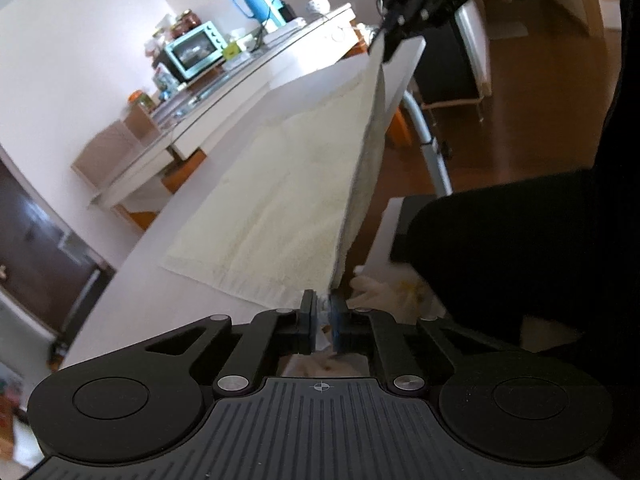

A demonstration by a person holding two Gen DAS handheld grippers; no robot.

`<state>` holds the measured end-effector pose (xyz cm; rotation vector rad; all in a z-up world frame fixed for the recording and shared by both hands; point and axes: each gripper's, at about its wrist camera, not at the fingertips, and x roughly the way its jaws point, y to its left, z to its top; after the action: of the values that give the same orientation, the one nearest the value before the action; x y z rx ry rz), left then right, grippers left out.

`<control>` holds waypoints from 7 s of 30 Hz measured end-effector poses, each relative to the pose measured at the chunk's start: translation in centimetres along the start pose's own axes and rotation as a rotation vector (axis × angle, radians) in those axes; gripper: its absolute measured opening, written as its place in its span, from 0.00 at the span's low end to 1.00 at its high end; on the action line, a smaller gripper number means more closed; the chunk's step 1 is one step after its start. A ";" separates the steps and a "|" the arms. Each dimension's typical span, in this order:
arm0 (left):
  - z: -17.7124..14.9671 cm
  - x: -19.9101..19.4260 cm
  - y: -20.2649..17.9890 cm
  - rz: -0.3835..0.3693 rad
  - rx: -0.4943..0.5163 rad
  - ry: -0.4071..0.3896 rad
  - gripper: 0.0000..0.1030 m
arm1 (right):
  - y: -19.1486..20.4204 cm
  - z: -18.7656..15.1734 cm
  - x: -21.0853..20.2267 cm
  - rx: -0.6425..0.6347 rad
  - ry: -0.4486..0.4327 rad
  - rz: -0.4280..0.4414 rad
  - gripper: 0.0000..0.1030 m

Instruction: Fold towel

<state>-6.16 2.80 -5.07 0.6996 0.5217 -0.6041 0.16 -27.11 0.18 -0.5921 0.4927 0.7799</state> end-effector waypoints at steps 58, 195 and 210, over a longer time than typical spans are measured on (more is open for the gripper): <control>3.8 10.8 13.9 0.150 -0.395 0.151 0.40 | -12.9 2.7 16.5 0.397 0.033 0.013 0.21; 10.6 17.2 15.3 0.096 -0.367 -0.023 0.42 | -14.1 2.9 14.7 0.470 -0.095 0.162 0.14; 9.7 19.1 15.8 0.076 -0.455 0.010 0.42 | -13.5 2.6 16.0 0.517 -0.038 0.137 0.13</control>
<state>20.20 -0.84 -3.74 0.2899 0.6132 -0.3902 20.80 -25.08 -3.51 -0.0639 0.6752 0.7532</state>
